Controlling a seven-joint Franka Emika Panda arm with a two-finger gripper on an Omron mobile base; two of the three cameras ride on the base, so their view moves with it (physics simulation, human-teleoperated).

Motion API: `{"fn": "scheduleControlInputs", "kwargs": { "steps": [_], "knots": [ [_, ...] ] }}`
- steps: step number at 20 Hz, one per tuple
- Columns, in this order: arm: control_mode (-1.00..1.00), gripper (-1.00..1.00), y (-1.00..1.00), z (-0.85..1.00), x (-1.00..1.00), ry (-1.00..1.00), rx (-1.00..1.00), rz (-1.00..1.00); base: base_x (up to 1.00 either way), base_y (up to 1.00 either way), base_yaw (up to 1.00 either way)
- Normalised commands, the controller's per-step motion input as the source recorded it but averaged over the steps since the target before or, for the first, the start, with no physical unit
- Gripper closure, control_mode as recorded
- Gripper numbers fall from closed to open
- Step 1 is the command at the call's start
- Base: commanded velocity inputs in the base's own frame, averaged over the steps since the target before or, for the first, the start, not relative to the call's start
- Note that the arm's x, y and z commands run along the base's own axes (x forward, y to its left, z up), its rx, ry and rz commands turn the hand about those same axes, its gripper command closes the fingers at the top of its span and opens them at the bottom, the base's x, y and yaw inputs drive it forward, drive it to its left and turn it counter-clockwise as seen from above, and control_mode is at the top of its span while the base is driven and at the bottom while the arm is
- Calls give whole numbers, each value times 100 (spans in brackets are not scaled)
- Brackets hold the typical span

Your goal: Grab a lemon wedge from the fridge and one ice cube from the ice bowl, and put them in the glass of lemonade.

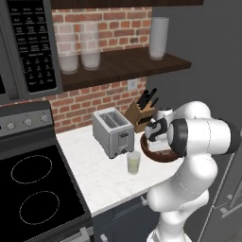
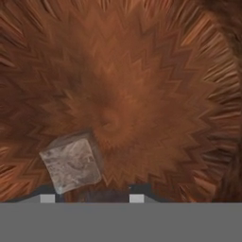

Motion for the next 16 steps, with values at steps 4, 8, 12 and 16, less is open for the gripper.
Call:
{"fn": "scheduleControlInputs", "kwargs": {
  "steps": [4, 8, 12, 16],
  "knots": [
    [-100, 100, 0, -7, 0, 0, 0, -2, 0, 0, 0],
    [-100, 100, 0, 0, 0, 0, 0, 0, 0, 0, 0],
    [-100, 100, 0, 0, 1, 0, 0, 0, 0, 0, 0],
    [-100, 100, 0, 3, 0, 0, 0, 0, 0, 0, 0]
  ]
}}
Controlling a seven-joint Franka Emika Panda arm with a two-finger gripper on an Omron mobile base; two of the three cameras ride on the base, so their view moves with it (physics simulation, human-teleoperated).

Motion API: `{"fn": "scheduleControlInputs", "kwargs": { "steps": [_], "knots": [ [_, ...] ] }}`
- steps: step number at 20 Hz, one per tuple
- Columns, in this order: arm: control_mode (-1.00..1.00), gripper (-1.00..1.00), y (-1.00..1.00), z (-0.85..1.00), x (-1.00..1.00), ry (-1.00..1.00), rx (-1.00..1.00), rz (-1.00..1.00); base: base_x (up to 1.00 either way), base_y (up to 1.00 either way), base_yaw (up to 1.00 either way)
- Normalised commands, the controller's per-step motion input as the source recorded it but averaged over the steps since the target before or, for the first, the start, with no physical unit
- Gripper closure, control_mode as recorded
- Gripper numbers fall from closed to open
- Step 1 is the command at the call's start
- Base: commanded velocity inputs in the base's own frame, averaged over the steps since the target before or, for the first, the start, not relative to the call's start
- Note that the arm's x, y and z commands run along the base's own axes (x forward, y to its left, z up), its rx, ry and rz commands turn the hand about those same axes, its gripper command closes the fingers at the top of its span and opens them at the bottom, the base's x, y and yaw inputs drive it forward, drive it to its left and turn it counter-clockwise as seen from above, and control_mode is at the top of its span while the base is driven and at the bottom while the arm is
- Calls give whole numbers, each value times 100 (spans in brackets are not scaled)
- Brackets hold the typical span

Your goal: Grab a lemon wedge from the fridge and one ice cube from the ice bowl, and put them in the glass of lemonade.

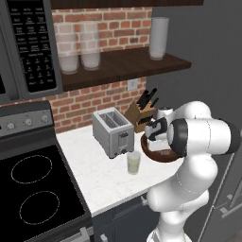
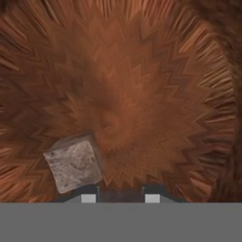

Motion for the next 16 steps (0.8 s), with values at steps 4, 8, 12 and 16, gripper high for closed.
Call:
{"fn": "scheduleControlInputs", "kwargs": {
  "steps": [4, 8, 12, 16],
  "knots": [
    [-100, 100, 0, 34, 0, -2, 0, 0, 0, 0, 0],
    [-100, 100, 0, 51, 0, -7, 0, 0, 0, 0, 0],
    [-100, 100, 0, 34, -17, -14, 0, 0, 0, 0, 0],
    [-100, 100, 7, 31, -27, -13, 0, 0, 0, 0, 0]
  ]
}}
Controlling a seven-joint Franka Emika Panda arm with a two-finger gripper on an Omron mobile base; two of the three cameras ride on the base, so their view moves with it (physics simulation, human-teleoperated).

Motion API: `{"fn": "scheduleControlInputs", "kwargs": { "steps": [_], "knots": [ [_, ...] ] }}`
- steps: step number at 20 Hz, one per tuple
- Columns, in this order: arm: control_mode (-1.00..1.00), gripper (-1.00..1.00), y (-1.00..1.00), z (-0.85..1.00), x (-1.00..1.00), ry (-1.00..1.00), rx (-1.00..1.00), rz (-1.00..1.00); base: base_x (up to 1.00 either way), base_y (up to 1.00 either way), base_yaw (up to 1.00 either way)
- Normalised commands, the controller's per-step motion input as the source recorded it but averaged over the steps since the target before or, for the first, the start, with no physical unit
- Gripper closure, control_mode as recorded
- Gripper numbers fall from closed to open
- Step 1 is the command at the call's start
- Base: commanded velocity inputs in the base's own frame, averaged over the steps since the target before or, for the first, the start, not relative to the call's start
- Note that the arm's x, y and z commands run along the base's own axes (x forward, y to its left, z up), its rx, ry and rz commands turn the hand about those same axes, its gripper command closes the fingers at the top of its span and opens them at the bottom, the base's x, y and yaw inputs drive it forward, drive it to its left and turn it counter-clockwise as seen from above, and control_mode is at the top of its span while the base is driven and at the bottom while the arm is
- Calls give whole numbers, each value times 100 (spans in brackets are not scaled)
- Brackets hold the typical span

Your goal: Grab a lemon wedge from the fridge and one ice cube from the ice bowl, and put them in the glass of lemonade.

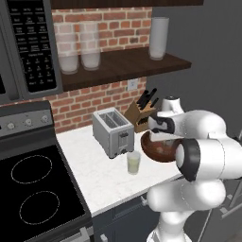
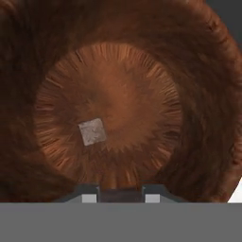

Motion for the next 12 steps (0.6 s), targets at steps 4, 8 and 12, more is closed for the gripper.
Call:
{"fn": "scheduleControlInputs", "kwargs": {
  "steps": [4, 8, 12],
  "knots": [
    [-100, 100, 25, 28, -28, -14, 0, 0, 0, 0, 0],
    [-100, 100, 36, 30, -25, -25, 0, 0, 0, 0, 0],
    [-100, 100, 40, 54, -13, -24, 0, 0, 0, 0, 0]
  ]
}}
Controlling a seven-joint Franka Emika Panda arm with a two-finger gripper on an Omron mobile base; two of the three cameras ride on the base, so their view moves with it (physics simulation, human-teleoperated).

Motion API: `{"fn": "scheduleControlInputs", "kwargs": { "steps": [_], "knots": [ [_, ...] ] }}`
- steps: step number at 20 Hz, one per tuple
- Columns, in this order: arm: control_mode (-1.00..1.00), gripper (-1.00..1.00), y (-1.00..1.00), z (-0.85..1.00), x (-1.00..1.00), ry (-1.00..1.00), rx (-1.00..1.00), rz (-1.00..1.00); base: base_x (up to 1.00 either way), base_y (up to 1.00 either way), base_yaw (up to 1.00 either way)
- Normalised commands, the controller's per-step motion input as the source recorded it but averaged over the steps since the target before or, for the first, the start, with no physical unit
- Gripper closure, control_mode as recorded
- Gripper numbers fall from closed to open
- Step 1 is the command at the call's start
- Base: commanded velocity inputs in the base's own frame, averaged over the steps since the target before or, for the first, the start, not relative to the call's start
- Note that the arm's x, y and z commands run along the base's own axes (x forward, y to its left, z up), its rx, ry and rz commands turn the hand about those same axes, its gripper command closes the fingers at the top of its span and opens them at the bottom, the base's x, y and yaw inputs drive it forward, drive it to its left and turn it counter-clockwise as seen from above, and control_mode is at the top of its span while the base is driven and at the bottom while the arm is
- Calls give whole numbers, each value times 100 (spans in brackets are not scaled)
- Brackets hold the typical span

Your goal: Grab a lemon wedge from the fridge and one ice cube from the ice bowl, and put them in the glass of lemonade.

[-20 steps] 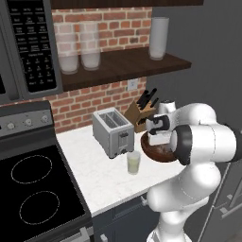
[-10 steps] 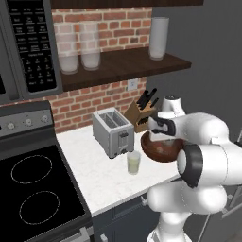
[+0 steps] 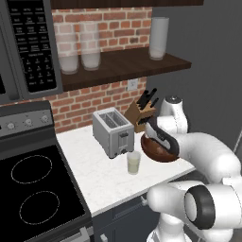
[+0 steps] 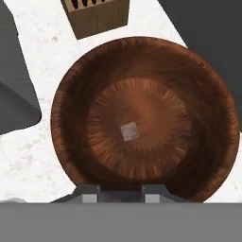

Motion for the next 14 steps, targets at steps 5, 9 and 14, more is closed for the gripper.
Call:
{"fn": "scheduleControlInputs", "kwargs": {
  "steps": [5, 9, 14],
  "knots": [
    [-100, 100, 44, 47, -14, -17, 0, 0, 0, 0, 0],
    [-100, 100, 43, 35, -17, -5, -1, 0, 0, 0, 0],
    [-100, 100, 38, 23, -16, -4, -6, 0, 0, 0, 0]
  ]
}}
